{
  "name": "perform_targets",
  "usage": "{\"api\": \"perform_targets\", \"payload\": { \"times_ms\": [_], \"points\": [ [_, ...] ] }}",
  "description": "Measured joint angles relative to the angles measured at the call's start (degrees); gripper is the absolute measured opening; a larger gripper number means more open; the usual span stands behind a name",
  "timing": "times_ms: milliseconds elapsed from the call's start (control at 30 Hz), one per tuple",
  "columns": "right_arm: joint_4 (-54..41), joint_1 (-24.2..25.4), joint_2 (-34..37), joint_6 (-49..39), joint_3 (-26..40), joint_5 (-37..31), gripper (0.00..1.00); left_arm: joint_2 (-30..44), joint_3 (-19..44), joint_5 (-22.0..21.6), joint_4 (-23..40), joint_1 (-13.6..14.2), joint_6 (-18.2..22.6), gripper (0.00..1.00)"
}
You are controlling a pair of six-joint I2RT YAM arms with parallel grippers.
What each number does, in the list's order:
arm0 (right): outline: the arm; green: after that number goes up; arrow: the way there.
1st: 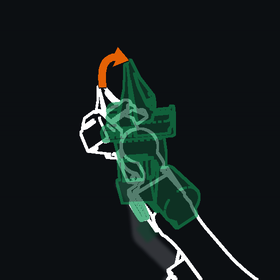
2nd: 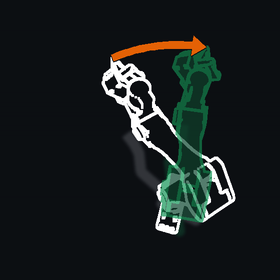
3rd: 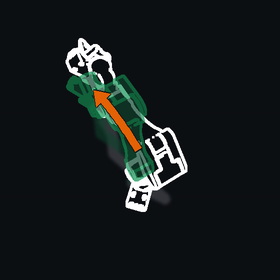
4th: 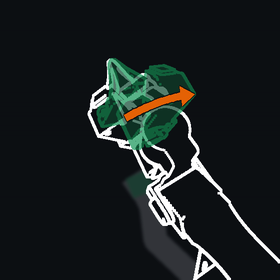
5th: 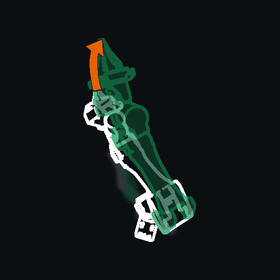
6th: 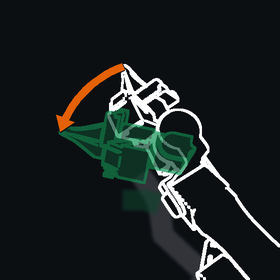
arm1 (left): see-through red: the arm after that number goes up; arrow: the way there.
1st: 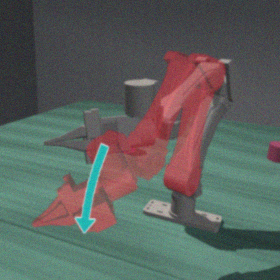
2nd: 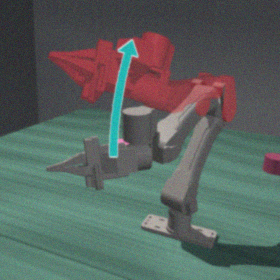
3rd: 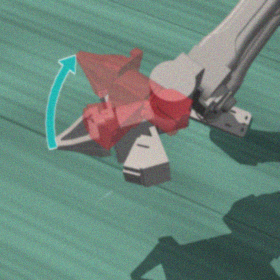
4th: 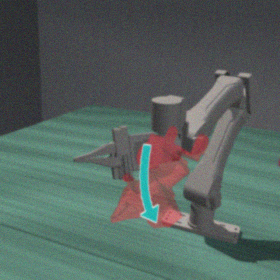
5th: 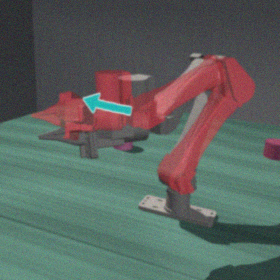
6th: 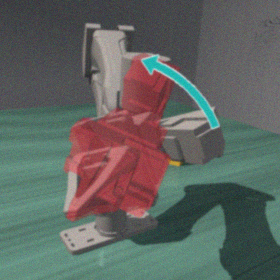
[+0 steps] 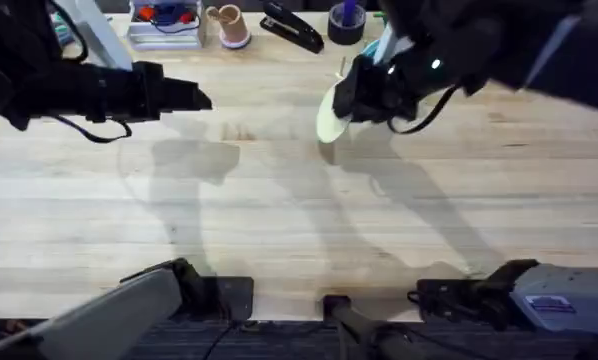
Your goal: Pick up the plates from the table one by one and place each into a slot on the dish rack.
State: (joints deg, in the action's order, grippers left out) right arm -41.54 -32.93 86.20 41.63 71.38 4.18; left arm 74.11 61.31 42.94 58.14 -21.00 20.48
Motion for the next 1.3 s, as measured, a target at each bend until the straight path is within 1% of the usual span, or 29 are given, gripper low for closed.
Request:
{"api": "perform_targets", "payload": {
  "times_ms": [133,333,500,667,767,800,867,900,933,1000,1033,1067,1300],
  "points": [
    [-9.05,0.34,0.01,-1.63,7.0,-4.61,0.032,-2.46,2.41,-4.95,1.75,4.54,-1.17,0.041],
    [-17.5,0.49,-0.03,-2.84,16.34,-10.46,0.031,-3.68,6.44,-11.53,4.39,11.99,-1.92,0.04],
    [-23.75,0.5,-0.05,-2.92,22.46,-14.18,0.031,-3.68,9.52,-16.38,5.87,16.6,-3.15,0.04],
    [-29.52,0.5,-0.1,-2.67,27.74,-17.75,0.031,-3.68,12.68,-22.61,6.6,20.76,-6.64,0.04],
    [-31.4,0.5,-0.1,-2.33,30.29,-19.48,0.03,-3.68,13.55,-25.35,6.83,23.33,-8.48,0.047],
    [-31.78,0.5,-0.1,-2.21,31.02,-19.87,0.031,-3.68,13.63,-26.03,6.83,24.0,-8.7,0.107],
    [-32.1,0.5,-0.1,-1.98,31.93,-20.38,0.031,-3.68,13.65,-26.83,6.85,25.06,-9.33,0.327],
    [-32.19,0.5,-0.1,-1.72,32.13,-20.59,0.031,-3.68,13.65,-27.17,6.87,25.29,-9.46,0.465],
    [-32.31,0.5,-0.1,-1.35,32.29,-20.82,0.031,-3.68,13.65,-27.55,6.86,25.36,-9.61,0.647],
    [-32.65,0.5,-0.1,-0.45,32.3,-21.02,0.031,-3.68,13.65,-27.93,6.87,25.36,-10.1,0.942],
    [-32.85,0.5,-0.1,0.17,32.3,-21.16,0.031,-3.68,13.65,-28.13,6.87,25.36,-10.2,0.977],
    [-33.15,0.5,-0.1,0.75,32.3,-21.37,0.031,-3.68,13.65,-28.22,6.86,25.36,-10.26,0.989],
    [-36.55,0.5,-0.1,7.23,32.32,-24.26,0.031,-3.68,13.65,-28.85,6.85,25.36,-10.44,0.995]
  ]
}}
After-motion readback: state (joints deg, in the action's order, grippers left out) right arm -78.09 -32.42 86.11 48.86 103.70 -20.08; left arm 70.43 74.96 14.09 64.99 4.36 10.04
